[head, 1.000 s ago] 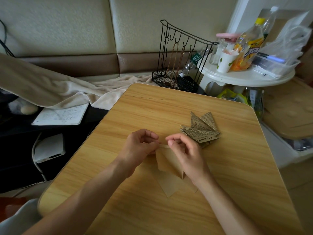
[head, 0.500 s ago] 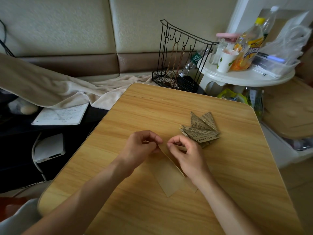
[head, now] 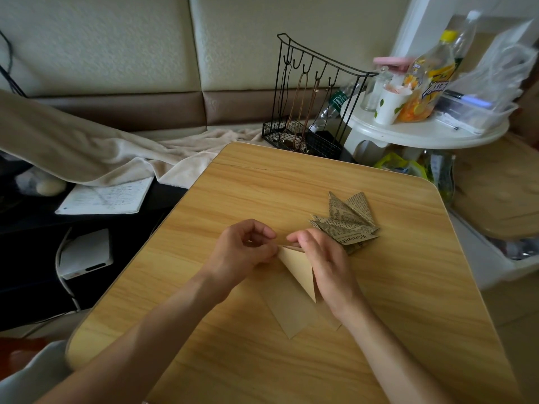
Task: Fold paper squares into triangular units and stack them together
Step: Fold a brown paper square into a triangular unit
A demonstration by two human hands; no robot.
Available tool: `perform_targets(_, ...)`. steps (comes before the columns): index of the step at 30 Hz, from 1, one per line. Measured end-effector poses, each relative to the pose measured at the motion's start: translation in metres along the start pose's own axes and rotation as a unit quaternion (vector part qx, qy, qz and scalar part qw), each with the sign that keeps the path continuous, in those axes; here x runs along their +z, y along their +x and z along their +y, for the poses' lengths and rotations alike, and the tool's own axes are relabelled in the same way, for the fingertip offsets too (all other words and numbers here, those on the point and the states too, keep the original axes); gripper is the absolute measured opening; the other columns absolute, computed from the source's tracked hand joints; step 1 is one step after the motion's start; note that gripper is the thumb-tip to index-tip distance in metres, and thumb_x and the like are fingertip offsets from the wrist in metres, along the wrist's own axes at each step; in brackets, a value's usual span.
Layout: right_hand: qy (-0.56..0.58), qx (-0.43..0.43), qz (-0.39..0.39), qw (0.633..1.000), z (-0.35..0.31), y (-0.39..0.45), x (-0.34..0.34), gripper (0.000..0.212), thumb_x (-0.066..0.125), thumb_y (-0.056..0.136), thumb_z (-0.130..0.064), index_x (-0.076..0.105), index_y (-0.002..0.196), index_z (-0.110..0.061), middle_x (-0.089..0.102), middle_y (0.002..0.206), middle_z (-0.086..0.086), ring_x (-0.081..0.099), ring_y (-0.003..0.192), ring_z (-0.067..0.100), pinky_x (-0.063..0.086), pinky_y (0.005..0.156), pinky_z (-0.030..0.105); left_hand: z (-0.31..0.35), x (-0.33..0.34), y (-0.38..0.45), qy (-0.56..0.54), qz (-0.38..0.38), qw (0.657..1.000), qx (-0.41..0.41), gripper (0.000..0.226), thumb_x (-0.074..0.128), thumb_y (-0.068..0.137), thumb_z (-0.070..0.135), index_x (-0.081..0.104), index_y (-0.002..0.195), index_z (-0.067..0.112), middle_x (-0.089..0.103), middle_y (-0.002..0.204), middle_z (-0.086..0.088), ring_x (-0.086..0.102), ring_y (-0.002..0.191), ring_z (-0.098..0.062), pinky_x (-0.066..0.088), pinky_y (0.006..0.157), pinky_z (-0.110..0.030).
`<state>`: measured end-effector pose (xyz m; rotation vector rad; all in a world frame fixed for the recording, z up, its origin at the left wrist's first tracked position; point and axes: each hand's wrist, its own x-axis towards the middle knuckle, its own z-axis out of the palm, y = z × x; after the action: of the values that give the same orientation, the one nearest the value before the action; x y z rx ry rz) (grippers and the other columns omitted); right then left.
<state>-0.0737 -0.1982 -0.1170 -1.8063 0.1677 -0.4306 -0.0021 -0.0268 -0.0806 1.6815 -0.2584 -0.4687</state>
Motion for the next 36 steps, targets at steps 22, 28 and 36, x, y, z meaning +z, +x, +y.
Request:
perform_targets(22,-0.078,-0.054,-0.016,0.995,0.008,0.000,0.000,0.015,0.068,0.099,-0.026,0.071,0.085,-0.023,0.063,0.073,-0.011,0.055,0.069,0.003,0.039,0.064,0.020,0.000,-0.002,0.003,-0.113,0.005,0.993,-0.044,0.019,0.073,0.091,0.004,0.069,0.108,-0.001,0.066,0.083,-0.005,0.070,0.079,-0.010,0.061,0.078,-0.024)
perform_targets(28,-0.041,-0.037,0.005,0.998,0.008,0.000,0.001,0.012,0.067,0.097,-0.027,0.070,0.086,-0.024,0.065,0.075,-0.012,0.056,0.069,0.003,0.043,0.064,0.021,-0.002,0.000,0.003,-0.081,0.032,0.996,-0.019,0.007,0.072,0.091,0.001,0.072,0.097,-0.004,0.065,0.085,-0.011,0.068,0.076,-0.012,0.059,0.074,-0.021)
perform_targets(36,-0.046,-0.029,0.025,0.998,0.014,0.002,0.004,0.008,0.070,0.088,-0.019,0.062,0.088,-0.019,0.064,0.080,0.000,0.059,0.078,0.023,0.050,0.074,0.044,-0.001,-0.004,0.003,0.034,0.098,0.994,0.029,0.010,0.073,0.091,0.005,0.076,0.090,0.014,0.073,0.094,0.000,0.070,0.083,-0.011,0.060,0.082,-0.026)
